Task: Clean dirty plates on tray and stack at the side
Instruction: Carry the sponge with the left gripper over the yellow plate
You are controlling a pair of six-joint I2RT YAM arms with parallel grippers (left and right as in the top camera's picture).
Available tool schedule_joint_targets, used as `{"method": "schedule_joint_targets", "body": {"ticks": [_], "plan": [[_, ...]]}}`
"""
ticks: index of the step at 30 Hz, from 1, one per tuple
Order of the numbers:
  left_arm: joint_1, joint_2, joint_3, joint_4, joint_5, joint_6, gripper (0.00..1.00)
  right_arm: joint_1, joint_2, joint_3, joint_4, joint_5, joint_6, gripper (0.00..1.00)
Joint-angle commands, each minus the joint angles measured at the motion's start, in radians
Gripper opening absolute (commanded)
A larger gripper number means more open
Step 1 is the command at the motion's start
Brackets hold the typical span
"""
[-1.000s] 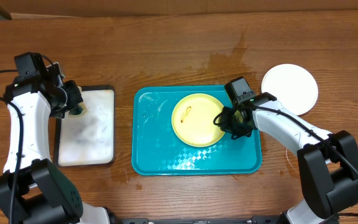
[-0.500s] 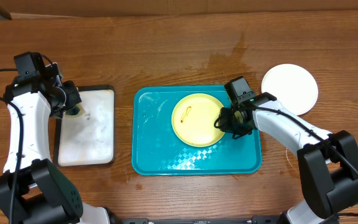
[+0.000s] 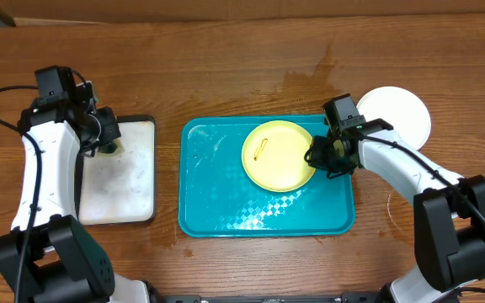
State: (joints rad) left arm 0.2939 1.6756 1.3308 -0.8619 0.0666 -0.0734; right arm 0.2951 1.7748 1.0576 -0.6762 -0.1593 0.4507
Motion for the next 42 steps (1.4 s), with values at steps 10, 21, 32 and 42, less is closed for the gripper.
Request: {"method": "schedule_joint_targets", "body": {"ticks": [10,21,32,42], "plan": [[-0.003,-0.013,0.006,-0.019,-0.015,0.044,0.04,-0.006,0.006,0.038,-0.024,-0.056,-0.079,0.07],[-0.003,-0.014,0.006,0.023,-0.015,0.06,0.04,-0.006,0.006,0.037,-0.036,-0.056,-0.077,0.04],[-0.095,-0.012,-0.041,0.002,-0.284,-0.065,0.04,-0.006,0.006,0.037,-0.029,-0.056,-0.077,0.04],[-0.145,-0.006,-0.041,0.006,-0.443,-0.141,0.04,-0.006,0.006,0.036,-0.035,-0.056,-0.078,0.04]]}}
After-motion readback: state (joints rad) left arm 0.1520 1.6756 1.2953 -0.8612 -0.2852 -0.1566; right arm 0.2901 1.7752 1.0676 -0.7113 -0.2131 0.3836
